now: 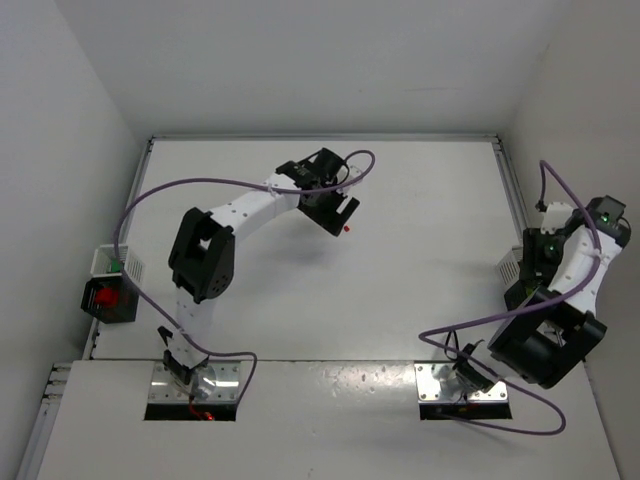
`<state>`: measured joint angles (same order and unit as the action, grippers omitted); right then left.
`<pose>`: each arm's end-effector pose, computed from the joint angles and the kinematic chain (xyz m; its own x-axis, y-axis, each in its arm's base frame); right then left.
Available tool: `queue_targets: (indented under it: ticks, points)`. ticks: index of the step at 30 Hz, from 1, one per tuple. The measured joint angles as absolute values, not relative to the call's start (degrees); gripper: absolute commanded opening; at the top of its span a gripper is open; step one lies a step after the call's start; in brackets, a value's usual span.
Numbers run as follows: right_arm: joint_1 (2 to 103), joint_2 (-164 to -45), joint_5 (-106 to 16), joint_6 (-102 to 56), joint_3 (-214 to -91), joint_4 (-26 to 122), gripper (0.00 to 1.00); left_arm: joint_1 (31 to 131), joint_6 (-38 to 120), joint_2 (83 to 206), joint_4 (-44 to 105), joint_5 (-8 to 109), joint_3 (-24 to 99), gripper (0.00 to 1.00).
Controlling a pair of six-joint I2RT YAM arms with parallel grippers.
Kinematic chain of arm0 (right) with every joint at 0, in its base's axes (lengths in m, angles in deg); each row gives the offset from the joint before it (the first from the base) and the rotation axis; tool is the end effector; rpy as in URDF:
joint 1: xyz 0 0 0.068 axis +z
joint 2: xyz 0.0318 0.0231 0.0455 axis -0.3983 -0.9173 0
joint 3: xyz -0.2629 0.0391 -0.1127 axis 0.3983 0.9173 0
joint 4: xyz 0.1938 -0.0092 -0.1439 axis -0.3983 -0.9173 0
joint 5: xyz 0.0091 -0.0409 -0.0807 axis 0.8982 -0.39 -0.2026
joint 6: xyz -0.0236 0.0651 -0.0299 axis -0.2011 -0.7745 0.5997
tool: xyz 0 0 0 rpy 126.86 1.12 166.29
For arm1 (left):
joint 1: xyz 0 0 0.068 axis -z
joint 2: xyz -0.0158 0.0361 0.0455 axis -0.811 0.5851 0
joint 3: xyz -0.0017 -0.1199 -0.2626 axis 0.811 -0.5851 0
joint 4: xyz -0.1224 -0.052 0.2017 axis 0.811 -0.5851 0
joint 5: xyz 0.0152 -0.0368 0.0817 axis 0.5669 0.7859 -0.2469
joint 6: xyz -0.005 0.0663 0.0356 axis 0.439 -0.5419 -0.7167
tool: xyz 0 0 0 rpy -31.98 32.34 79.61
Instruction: Sort the legos into containers by color
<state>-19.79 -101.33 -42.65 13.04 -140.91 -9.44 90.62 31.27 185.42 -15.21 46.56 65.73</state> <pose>0.1781 -0.1532 0.2623 -0.9136 0.2011 -0.3533 0.2209 0.9752 -0.0160 0.3550 -0.2677 0.2465 -0.7114 0.4838 -0.5097 0.5994 0.7964 -0.0807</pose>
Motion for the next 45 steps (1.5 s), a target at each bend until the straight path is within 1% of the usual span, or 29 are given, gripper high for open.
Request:
queue_targets:
  ticks: [1, 5, 11, 19, 27, 30, 33, 34, 37, 45]
  points:
    - [-18.70, -101.46, -41.73, 12.49, -141.19, -9.68, 0.51, 90.55, 31.29, 187.51, -15.50, 46.67, 67.58, 0.81]
    - [-14.64, -101.96, -39.37, 9.74, -141.34, -9.87, 0.50, 90.75, 31.29, 193.63, -15.56, 46.71, 72.17, 0.78]
    - [-11.09, -102.03, -38.30, 6.50, -141.34, -9.83, 0.50, 92.37, 29.74, 200.15, -16.07, 44.63, 77.86, 0.78]
    - [-8.91, -102.03, -38.32, 4.49, -141.34, -9.17, 0.50, 93.77, 27.81, 204.10, -16.28, 42.93, 82.58, 0.78]
    - [-7.77, -102.03, -38.37, 3.62, -141.34, -9.15, 0.50, 93.81, 25.21, 207.38, -16.20, 44.98, 84.13, 0.78]
    - [-7.55, -102.03, -38.45, 3.46, -141.34, -9.11, 0.50, 93.81, 24.41, 208.32, -16.07, 45.70, 84.61, 0.77]
    - [-7.51, -102.03, -38.50, 3.42, -141.34, -9.07, 0.50, 93.81, 23.47, 208.80, -16.00, 46.86, 84.96, 0.72]
    - [-7.51, -102.03, -38.50, 3.42, -141.34, -9.04, 0.50, 93.81, 23.20, 208.87, -15.87, 47.34, 85.09, 0.68]
    - [-7.51, -102.03, -38.50, 3.42, -141.34, -9.00, 0.50, 93.83, 22.50, 209.39, -15.67, 48.46, 85.99, 0.62]
    - [-7.51, -102.03, -38.50, 3.18, -141.34, -8.93, 0.50, 93.83, 22.07, 211.21, -15.06, 49.62, 88.67, 0.54]
